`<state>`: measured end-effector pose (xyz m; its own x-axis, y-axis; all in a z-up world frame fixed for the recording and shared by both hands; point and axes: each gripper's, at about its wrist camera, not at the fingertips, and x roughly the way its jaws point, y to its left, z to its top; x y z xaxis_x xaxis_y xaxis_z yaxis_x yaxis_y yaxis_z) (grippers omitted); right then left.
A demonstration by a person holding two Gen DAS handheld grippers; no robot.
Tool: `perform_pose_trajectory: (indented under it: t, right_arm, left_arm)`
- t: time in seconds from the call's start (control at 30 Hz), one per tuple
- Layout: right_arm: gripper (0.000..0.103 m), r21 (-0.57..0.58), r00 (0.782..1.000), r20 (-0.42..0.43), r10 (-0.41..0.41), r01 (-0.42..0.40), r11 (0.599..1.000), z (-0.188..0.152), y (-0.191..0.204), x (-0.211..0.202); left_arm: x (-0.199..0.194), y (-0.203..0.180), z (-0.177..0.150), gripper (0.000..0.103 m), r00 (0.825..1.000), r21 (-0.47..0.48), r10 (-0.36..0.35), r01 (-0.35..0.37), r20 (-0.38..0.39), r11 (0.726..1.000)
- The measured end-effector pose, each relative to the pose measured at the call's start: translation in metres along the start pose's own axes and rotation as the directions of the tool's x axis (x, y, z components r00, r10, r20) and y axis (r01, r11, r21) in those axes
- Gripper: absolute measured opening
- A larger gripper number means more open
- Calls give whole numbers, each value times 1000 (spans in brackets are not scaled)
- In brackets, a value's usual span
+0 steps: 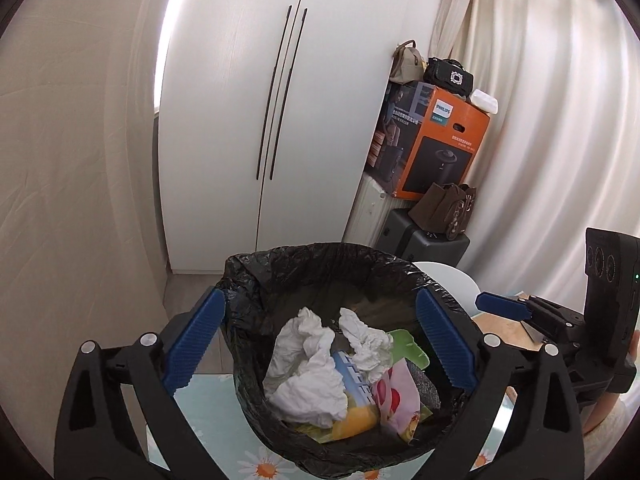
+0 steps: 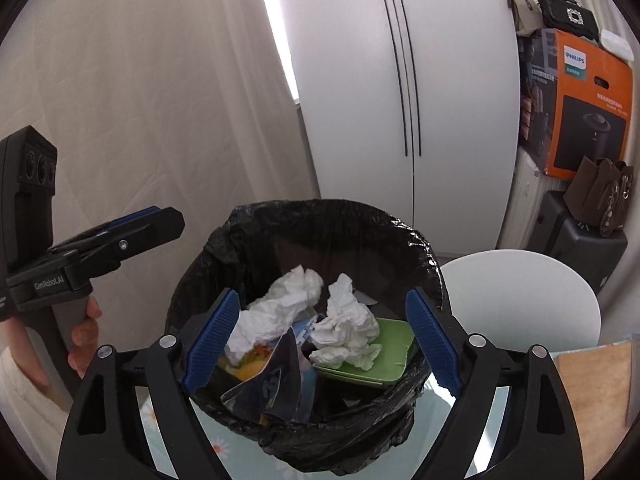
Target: Collect trash
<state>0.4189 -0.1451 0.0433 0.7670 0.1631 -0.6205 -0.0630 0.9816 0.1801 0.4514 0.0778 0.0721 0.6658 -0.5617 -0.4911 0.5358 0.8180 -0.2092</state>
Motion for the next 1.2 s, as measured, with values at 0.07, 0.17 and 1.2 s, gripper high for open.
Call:
perform_pose_trajectory:
  t: [0.07,0.17,1.2]
  right_arm:
    - [84,-14,1000,-17,5,-6,1000,-5,-2,-2]
    - [86,-24,1000,-14,3,-4,1000,-11,-5,-13]
    - [93,-120,997,-82,-6,-4,993,-108,-50,-108]
  left_arm:
    - [-5,0,-3,97,1000,8,31,-31,-6,999]
    - [-16,-10,-7,97,998,59,62,-62,-9,996]
    - [-110,-100,-127,97,959,22,277,-276,-62,961]
